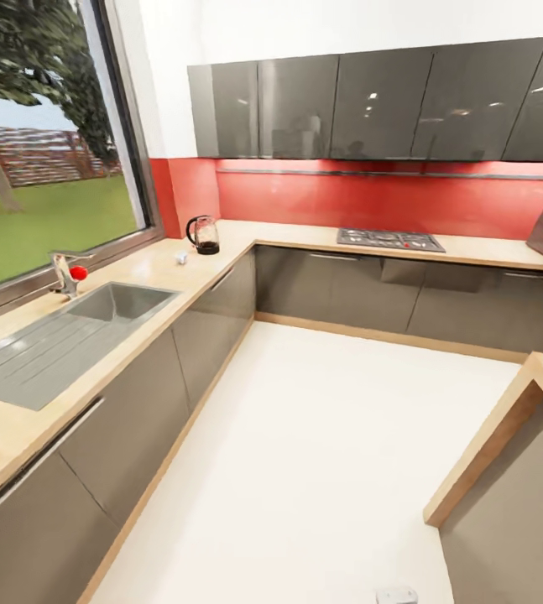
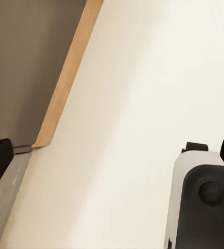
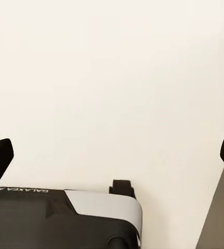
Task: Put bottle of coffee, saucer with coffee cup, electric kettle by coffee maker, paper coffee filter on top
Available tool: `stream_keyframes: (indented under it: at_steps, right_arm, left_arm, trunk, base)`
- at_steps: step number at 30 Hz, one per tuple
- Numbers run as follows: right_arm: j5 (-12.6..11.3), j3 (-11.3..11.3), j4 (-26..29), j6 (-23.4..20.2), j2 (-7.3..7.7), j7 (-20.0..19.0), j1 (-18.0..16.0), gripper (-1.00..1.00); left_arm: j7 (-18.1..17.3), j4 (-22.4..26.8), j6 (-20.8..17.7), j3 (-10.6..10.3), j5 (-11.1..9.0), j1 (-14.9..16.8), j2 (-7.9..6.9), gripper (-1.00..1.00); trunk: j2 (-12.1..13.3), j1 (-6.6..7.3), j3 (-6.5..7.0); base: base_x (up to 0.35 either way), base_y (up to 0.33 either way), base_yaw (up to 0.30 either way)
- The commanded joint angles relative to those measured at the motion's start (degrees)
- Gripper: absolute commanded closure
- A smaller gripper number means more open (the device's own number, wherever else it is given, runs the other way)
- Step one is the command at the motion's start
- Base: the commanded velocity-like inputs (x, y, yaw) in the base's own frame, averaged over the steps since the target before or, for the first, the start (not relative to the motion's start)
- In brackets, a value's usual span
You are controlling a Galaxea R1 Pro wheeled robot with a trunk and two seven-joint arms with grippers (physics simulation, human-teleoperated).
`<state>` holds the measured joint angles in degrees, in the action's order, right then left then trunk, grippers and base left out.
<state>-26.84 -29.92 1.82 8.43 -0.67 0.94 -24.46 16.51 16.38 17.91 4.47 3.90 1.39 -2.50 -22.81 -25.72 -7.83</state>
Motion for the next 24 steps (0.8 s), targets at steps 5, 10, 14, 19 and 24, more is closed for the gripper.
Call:
stream_keyframes:
  at_steps: [5, 10, 14, 19, 24]
  right_arm:
    - [-0.28, -0.59, -0.14, 0.19, 0.02, 0.09, -0.06, -1.0]
    - [-0.07, -0.66, -0.23, 0.19, 0.55, 0.03, -0.06, -1.0]
    - [0.01, -0.74, -0.24, 0.19, 0.8, 0.1, -0.01, -1.0]
    - [0.03, -0.73, -0.24, 0.19, 0.84, 0.12, 0.03, -1.0]
    - [-0.02, -0.75, -0.24, 0.19, 0.84, 0.18, 0.03, -1.0]
  left_arm:
    - [0.01, -0.04, 0.2, 0.36, 0.43, 0.02, 0.03, -1.0]
    - [0.01, -0.04, 0.2, 0.36, 0.49, 0.02, 0.03, -1.0]
    - [0.01, -0.04, 0.2, 0.37, 0.5, 0.02, 0.03, -1.0]
    - [0.01, -0.08, 0.2, 0.37, 0.5, 0.05, 0.03, -1.0]
    - [0.01, -0.09, 0.2, 0.32, 0.5, 0.02, 0.1, -1.0]
  trunk:
    - [-0.11, -0.06, -0.15]
    - [-0.11, -0.06, -0.15]
    - [-0.11, -0.06, -0.15]
    - [-0.11, -0.06, -0.15]
    - [-0.11, -0.06, -0.15]
  base:
    - [0.333, 0.0, -0.033]
    - [0.338, 0.0, -0.003]
    - [0.339, 0.0, 0.0]
    - [0.339, 0.0, 0.0]
    - [0.339, 0.0, 0.0]
